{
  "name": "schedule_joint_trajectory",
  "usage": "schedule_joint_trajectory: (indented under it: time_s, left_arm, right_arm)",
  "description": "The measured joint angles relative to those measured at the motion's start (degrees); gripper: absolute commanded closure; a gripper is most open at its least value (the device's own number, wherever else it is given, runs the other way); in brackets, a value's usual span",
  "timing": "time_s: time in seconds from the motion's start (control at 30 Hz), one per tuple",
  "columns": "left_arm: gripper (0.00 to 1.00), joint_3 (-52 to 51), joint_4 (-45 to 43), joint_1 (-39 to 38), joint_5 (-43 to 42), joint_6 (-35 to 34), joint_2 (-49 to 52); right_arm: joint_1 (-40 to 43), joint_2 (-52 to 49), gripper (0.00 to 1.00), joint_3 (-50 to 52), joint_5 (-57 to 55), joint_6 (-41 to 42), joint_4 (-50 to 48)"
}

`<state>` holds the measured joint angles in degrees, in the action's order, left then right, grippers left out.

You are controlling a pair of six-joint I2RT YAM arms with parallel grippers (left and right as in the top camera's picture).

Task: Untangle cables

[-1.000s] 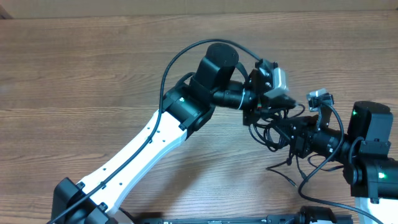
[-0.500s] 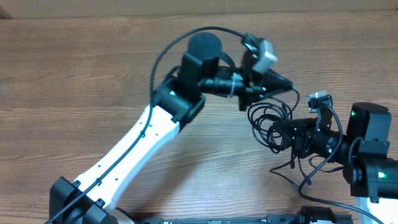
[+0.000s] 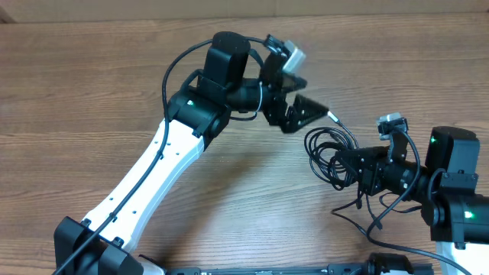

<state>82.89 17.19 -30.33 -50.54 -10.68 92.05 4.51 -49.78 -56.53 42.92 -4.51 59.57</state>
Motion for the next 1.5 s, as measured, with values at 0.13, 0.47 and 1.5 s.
schedule_joint_trajectory:
  time_s: [0.13, 0.47, 1.5]
  left_arm:
    - [0.00, 0.0, 0.7, 0.0, -12.0, 8.3, 0.0]
    - [0.00, 0.0, 12.9, 0.0, -13.9, 20.0, 0.0]
    - [0.96, 0.0, 14.5, -0.8, -12.9, 22.3, 0.0]
  right_arm:
    - [0.0, 0.0, 0.96, 0.0, -0.1, 0.0, 0.0]
    - [0.0, 0.0, 0.96, 0.0, 3.9, 0.0, -1.2]
    - [0.0, 0.0, 0.95, 0.0, 11.3, 4.5, -7.5]
